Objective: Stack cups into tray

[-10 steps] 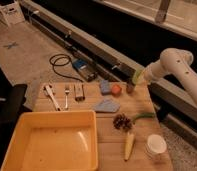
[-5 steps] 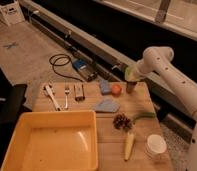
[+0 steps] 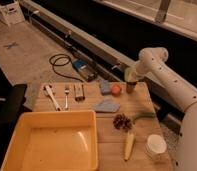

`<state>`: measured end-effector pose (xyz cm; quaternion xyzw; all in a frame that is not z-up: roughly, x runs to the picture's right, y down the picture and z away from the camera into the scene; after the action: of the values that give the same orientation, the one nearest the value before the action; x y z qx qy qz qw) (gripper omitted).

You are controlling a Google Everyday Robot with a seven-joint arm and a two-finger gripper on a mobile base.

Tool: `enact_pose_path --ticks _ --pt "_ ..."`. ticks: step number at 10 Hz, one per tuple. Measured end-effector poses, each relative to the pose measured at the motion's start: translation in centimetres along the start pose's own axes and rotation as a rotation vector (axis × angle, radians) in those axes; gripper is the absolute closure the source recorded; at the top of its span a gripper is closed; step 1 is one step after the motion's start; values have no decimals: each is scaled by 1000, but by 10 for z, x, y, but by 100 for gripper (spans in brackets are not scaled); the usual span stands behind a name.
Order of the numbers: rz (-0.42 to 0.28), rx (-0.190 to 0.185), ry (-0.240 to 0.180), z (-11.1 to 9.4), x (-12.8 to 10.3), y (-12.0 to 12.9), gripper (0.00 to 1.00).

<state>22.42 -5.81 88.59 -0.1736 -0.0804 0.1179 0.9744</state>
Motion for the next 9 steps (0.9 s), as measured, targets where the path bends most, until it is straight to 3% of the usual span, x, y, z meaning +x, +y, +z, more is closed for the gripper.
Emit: enact_pose_path --ticks 6,7,9 --pt "32 -26 27 14 18 -4 100" --pt "32 -36 32 17 19 -2 95" --pt "36 -50 40 21 23 2 75"
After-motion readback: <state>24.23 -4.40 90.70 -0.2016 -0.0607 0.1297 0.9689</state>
